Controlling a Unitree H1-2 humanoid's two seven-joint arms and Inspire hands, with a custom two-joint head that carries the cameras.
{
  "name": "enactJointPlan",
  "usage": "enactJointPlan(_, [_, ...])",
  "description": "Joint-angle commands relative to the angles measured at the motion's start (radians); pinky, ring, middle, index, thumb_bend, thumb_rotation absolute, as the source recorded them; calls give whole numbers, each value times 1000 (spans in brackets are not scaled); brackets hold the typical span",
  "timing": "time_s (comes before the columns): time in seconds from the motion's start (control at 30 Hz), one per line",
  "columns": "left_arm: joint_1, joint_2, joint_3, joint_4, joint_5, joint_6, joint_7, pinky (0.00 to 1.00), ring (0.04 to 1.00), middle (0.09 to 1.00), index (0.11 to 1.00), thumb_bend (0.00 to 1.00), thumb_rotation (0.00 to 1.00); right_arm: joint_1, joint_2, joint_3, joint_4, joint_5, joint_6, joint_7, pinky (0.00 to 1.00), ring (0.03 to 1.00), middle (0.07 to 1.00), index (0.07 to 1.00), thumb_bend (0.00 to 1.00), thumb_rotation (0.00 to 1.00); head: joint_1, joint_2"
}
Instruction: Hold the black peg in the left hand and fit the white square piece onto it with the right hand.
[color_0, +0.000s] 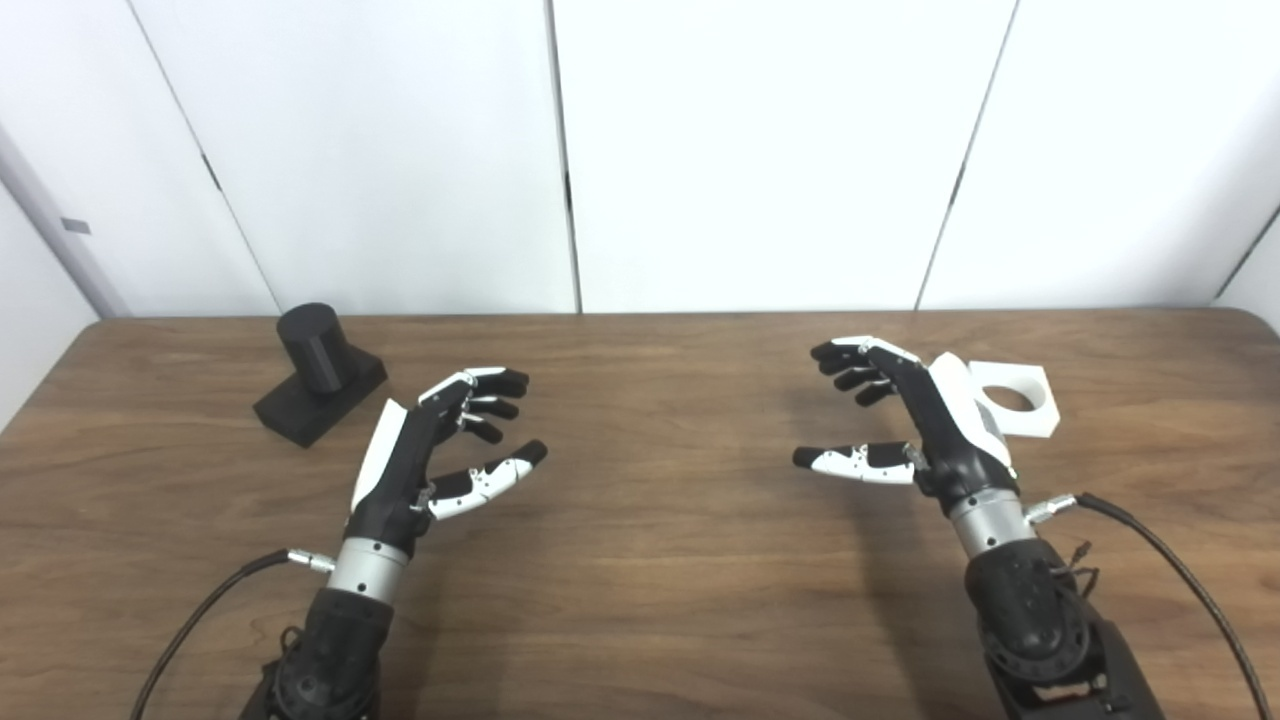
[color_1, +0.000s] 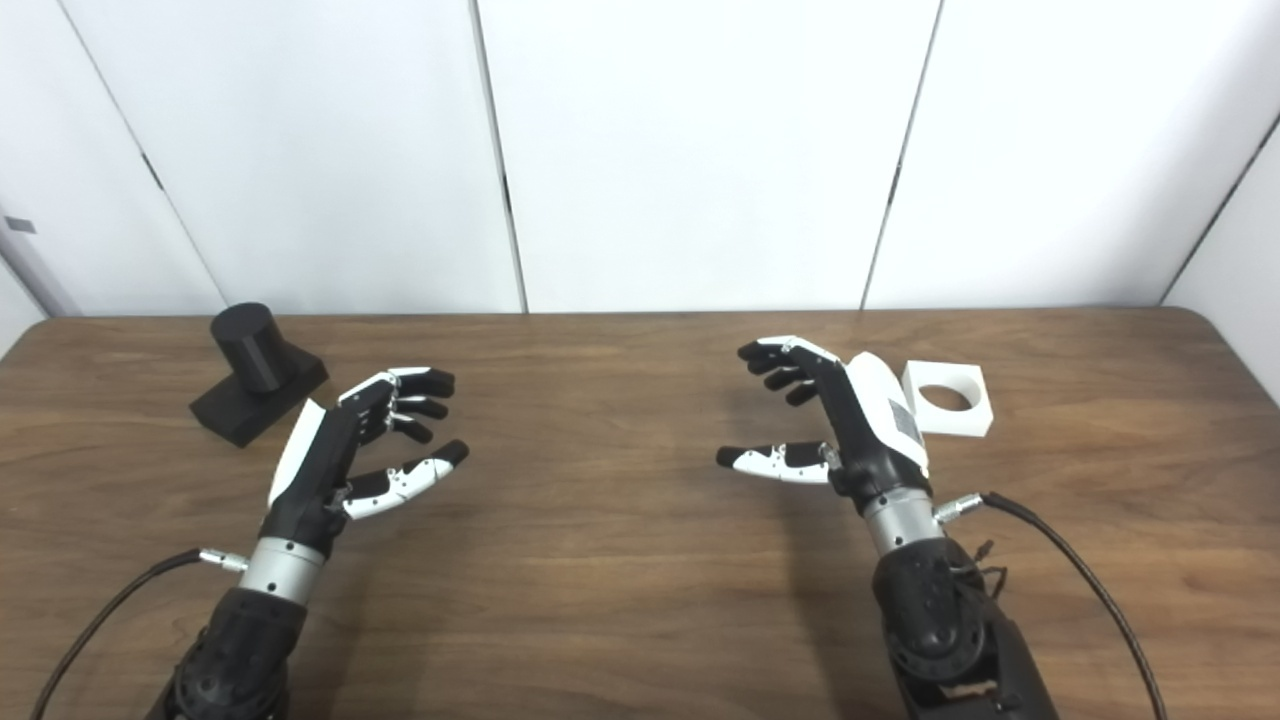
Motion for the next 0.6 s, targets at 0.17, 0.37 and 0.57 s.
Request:
enactJointPlan(0.17, [-25, 12, 6, -19, -15, -36, 8, 562, 680, 729, 706, 606, 142, -24, -7, -4, -32, -15, -19, -15, 593, 668, 698, 704, 614, 152, -2, 1])
enactJointPlan(0.37, [-26, 14, 4, -17, -1, -43, 13, 541, 669, 727, 706, 604, 160, -24, -4, -6, -37, -15, -5, -10, 599, 670, 700, 707, 614, 154, -2, 1])
enactJointPlan(0.57, [-27, 13, 5, -15, -12, -45, 7, 549, 674, 730, 706, 601, 145, -25, -5, -5, -36, -15, -8, -10, 596, 672, 701, 706, 613, 156, 0, 2])
